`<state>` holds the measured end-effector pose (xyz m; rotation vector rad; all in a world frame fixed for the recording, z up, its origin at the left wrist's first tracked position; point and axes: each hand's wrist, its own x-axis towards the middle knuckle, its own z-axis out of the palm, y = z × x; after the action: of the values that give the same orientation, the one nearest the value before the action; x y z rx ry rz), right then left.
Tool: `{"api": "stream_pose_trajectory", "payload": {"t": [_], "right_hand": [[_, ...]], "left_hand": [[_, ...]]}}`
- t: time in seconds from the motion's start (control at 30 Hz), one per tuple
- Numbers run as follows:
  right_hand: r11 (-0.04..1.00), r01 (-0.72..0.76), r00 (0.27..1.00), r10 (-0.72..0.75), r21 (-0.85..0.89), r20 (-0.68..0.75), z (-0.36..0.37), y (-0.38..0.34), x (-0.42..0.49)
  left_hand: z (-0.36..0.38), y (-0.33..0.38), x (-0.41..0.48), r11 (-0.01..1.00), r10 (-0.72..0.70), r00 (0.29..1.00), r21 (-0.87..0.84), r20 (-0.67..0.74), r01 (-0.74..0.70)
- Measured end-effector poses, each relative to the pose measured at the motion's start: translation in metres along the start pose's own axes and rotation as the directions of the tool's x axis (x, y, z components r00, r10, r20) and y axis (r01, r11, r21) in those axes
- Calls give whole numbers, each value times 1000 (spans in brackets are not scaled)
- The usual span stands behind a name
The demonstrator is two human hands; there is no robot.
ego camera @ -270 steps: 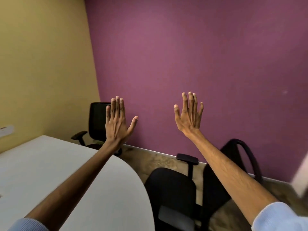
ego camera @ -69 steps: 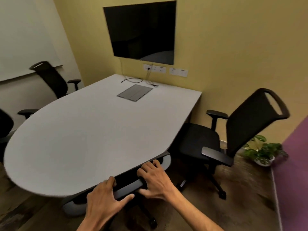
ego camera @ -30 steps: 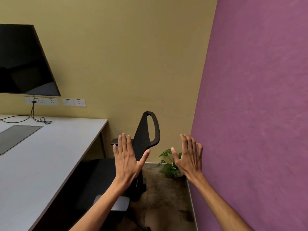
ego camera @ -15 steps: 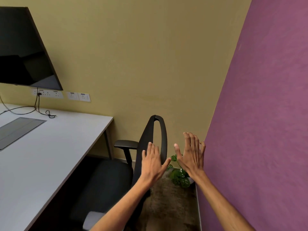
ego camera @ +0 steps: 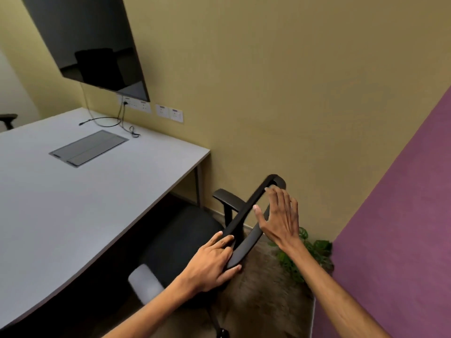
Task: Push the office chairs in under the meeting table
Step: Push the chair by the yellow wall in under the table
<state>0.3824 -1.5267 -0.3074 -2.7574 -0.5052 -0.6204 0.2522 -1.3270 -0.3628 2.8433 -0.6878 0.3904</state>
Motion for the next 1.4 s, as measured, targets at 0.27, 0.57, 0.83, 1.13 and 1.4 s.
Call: {"api": "stream_pose_trajectory", "payload": {"t": [0.27, 0.57, 0.83, 1.13, 1.4], "right_hand": [[950, 246, 969, -241, 193, -49, 33, -60, -15], [888, 425, 905, -412, 175, -103, 41, -129, -88], [904, 396, 902, -416, 163, 115, 26, -169, -111], [867, 494, 836, -496, 69, 234, 29, -157, -78], [829, 558, 781, -541, 39, 313, 55, -163, -43]], "left_hand": [[-58, -78, -116, 997, 47, 998, -69, 33, -45], [-81, -96, -179, 938, -244, 963, 226, -112, 264], [-82, -106, -217, 916, -166, 961, 325, -222, 234], [-92, -120, -177, 834, -512, 859, 256, 27, 489], [-92, -125, -172, 741, -638, 767, 331, 74, 584]]}}
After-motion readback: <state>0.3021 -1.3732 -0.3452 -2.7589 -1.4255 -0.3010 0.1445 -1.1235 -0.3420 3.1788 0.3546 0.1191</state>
